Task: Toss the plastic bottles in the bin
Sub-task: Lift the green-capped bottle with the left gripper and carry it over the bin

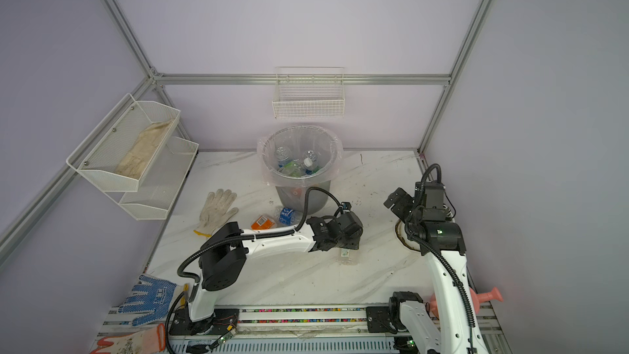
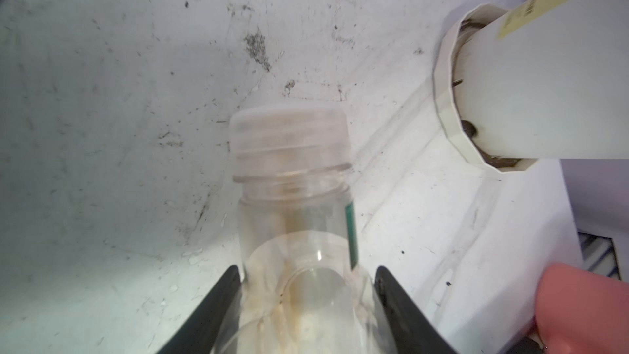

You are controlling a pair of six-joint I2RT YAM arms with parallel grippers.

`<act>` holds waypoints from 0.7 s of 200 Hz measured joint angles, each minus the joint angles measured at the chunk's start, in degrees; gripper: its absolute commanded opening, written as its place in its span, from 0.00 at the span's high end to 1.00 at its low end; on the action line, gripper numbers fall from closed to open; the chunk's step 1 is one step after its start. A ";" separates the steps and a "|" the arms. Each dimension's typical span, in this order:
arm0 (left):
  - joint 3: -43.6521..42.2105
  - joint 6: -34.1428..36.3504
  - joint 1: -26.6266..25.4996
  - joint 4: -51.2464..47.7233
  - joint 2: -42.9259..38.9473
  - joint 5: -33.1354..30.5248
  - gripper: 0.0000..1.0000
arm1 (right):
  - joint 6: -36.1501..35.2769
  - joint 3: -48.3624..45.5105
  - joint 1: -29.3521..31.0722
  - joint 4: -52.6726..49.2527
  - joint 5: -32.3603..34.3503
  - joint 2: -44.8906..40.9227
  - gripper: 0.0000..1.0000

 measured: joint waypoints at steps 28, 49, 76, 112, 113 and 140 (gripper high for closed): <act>-4.72 1.18 0.00 1.92 -8.20 -2.16 0.58 | -1.81 -2.45 0.00 2.27 -4.46 -0.52 0.03; -7.34 2.45 0.00 2.45 -13.73 -4.33 0.58 | -2.86 -4.48 -0.02 3.80 -7.58 -1.62 0.03; -9.11 4.20 0.00 2.82 -19.74 -7.19 0.58 | -3.52 -6.21 -0.02 5.07 -10.16 -2.58 0.03; -9.79 7.32 0.00 3.19 -26.49 -10.64 0.58 | -3.72 -8.83 0.00 6.43 -12.41 -3.30 0.06; -9.79 7.43 0.00 3.19 -26.62 -10.71 0.58 | -3.69 -8.90 0.00 6.47 -12.46 -3.32 0.06; -9.99 10.01 0.00 3.26 -30.75 -12.94 0.59 | -3.23 -11.45 0.00 7.85 -14.14 -4.24 0.09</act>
